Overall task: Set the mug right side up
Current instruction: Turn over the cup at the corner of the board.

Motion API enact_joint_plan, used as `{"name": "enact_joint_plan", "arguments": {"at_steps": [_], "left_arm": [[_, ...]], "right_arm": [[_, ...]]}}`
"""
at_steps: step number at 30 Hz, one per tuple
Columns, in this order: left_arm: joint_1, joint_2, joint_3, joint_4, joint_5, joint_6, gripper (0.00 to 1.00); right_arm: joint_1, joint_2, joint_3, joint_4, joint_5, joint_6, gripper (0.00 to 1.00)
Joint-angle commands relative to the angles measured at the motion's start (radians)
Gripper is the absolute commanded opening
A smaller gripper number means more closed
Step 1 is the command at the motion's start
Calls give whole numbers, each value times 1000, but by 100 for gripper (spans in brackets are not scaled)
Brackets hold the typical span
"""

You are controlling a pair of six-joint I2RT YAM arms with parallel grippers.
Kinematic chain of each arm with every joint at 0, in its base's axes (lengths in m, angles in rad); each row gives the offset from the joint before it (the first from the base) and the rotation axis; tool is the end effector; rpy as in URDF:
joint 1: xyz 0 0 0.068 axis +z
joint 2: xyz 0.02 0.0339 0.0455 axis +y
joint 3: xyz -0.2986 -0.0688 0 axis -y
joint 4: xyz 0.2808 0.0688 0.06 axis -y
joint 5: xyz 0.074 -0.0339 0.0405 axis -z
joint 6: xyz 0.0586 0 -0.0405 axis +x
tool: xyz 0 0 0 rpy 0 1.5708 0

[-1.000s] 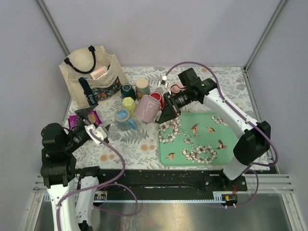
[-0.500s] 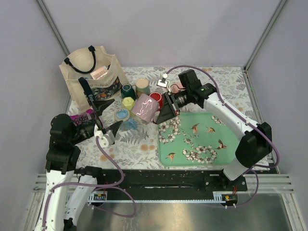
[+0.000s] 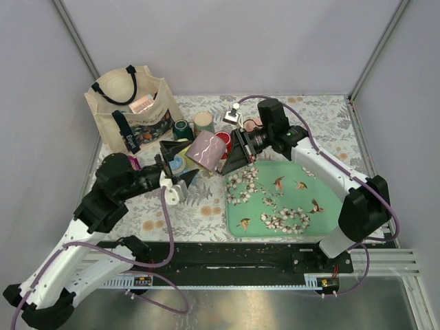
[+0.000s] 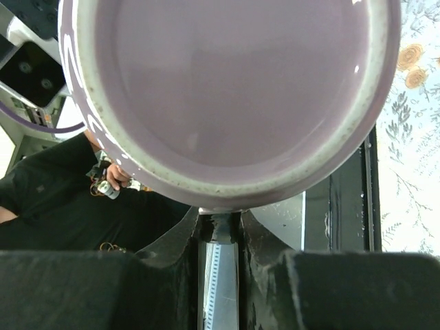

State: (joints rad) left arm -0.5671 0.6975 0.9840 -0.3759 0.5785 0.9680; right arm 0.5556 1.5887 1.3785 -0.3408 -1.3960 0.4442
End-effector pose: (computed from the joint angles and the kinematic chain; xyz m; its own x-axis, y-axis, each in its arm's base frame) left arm 0.1229 -0.1163 0.4312 0.7062 0.3680 -0.6049 0.5775 0.1950 0.7928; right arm 0.2960 0.2517 0.3681 -0.7474 -0.3760 -0.5478 -0.5353 -0.1475 0.8317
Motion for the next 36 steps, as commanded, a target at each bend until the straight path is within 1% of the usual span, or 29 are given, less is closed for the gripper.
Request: {"name": "enact_joint_plan", "arguments": {"at_steps": [1, 2, 3, 6, 8, 11, 12, 13, 14, 15, 16, 17, 18, 19, 22, 23, 24, 25, 26, 27, 29, 30, 32, 34, 36], "left_arm": [[-105, 36, -42, 184, -305, -17, 77], [-118, 45, -45, 204, -330, -20, 73], [-128, 53, -48, 212, -356, -23, 70], [-143, 63, -50, 224, -393, -32, 58], [-145, 65, -54, 226, -411, -34, 44], [-146, 63, -70, 226, -451, -40, 28], [-146, 65, -71, 227, -466, -48, 19], [-146, 62, -74, 224, -477, -60, 11], [-146, 60, -74, 221, -486, -77, 2], [-146, 56, -71, 212, -490, -96, 0], [-145, 54, -62, 188, -480, -106, 0], [-146, 54, -50, 154, -468, -120, 0], [-145, 54, -33, 111, -457, -139, 0], [-146, 57, -12, 51, -445, -173, 0], [-145, 82, 47, -102, -393, -262, 0], [-146, 92, 65, -147, -381, -299, 0], [-146, 108, 86, -197, -361, -334, 0], [-146, 121, 103, -240, -349, -385, 0], [-146, 137, 119, -273, -339, -428, 0], [-146, 148, 125, -300, -330, -475, 0], [-145, 172, 124, -343, -322, -546, 0], [-145, 181, 117, -356, -319, -580, 0], [-140, 239, 123, -432, -290, -600, 0], [-126, 301, 151, -481, -261, -624, 0], [-105, 345, 163, -485, -218, -664, 0]], "right_arm": [[-5, -62, -42, 330, -107, 242, 0], [-5, -64, -56, 408, -112, 281, 0], [-5, -62, -67, 445, -115, 313, 0], [-6, -59, -64, 448, -118, 321, 0], [-6, -56, -62, 456, -120, 326, 0], [-11, -52, -62, 470, -117, 333, 0], [-11, -50, -65, 470, -112, 334, 0], [-11, -49, -67, 470, -107, 341, 5], [-13, -47, -70, 468, -106, 346, 13], [-16, -45, -71, 468, -101, 350, 20], [-22, -47, -73, 468, -95, 349, 29], [-29, -49, -70, 470, -86, 343, 36], [-40, -50, -65, 468, -68, 331, 45], [-49, -55, -59, 426, -46, 283, 54], [-71, -58, 2, 236, 63, 138, 72], [-74, -56, 43, 95, 118, 31, 85], [-75, -53, 100, -104, 211, -140, 93], [-74, -52, 166, -248, 289, -295, 95], [-65, -58, 218, -368, 389, -462, 95], [-60, -65, 250, -432, 487, -578, 96], [-60, -99, 278, -483, 670, -703, 98], [-60, -125, 268, -483, 719, -761, 100], [-59, -217, 184, -399, 773, -843, 100], [-60, -292, 78, -276, 825, -836, 100], [-60, -315, 31, -253, 804, -840, 100]]}}
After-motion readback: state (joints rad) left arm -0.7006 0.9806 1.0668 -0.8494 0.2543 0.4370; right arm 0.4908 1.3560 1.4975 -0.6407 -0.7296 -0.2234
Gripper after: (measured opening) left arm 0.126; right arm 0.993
